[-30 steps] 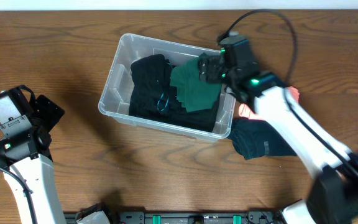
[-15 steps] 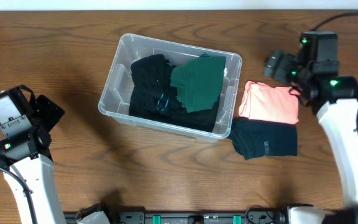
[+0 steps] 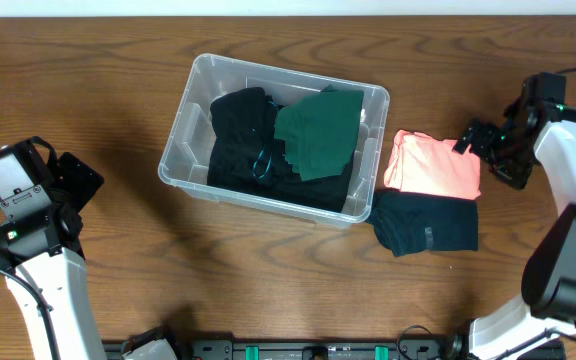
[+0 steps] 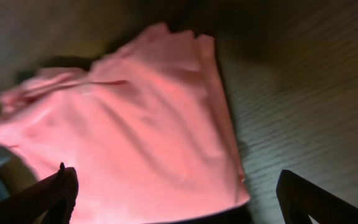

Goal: Pack container
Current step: 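Move the right gripper back and grasp the salmon-pink shirt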

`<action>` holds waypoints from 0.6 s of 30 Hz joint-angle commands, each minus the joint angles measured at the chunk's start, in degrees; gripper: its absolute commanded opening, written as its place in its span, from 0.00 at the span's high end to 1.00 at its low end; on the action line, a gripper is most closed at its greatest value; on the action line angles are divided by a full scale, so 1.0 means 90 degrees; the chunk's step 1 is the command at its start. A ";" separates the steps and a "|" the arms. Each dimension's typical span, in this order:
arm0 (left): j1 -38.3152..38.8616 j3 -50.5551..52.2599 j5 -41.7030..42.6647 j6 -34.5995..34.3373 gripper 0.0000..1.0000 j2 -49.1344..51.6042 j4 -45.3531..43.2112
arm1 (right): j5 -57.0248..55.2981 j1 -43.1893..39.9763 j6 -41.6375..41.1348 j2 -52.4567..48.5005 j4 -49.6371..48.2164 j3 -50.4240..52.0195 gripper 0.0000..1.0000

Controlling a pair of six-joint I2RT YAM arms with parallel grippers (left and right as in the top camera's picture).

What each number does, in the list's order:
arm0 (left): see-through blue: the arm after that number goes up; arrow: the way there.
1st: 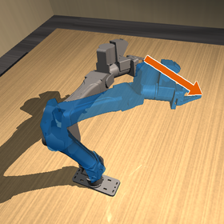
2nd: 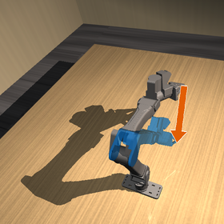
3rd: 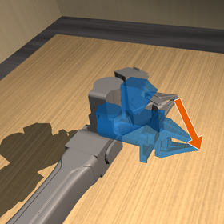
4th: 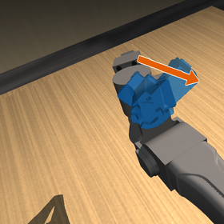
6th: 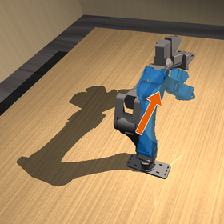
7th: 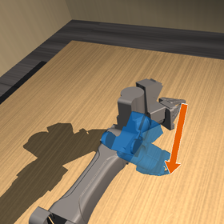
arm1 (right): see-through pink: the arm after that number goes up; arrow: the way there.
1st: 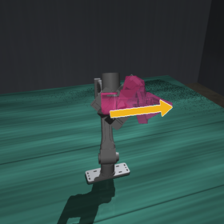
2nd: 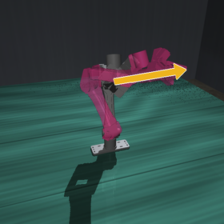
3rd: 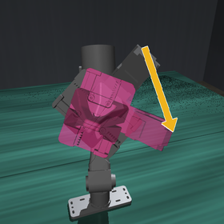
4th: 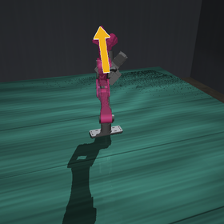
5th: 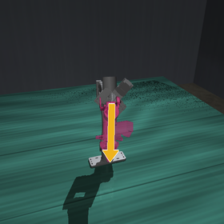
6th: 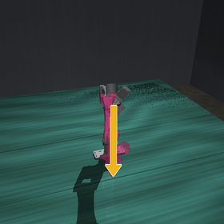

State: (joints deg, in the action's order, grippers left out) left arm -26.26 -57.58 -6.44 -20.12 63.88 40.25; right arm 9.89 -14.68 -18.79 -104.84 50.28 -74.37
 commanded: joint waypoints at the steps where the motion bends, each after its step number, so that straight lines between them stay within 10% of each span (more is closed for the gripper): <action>1: -0.0039 -0.0044 -0.0075 -0.0015 0.02 0.0017 0.0005 | 0.0389 -0.0104 0.0398 -0.0561 -0.0070 0.0024 0.01; 12: -0.0039 -0.0044 -0.0075 -0.0015 0.02 0.0017 0.0005 | 0.1413 -0.0148 0.1049 -0.1438 -0.0418 0.0027 0.23; 18: -0.0039 -0.0044 -0.0075 -0.0015 0.02 0.0017 0.0005 | 0.2035 -0.0160 0.1200 -0.1423 -0.0376 0.0027 0.74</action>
State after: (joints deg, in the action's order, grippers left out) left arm -26.26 -57.58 -6.44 -20.12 63.88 40.25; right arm 22.46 -16.08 -9.43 -116.09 46.72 -75.00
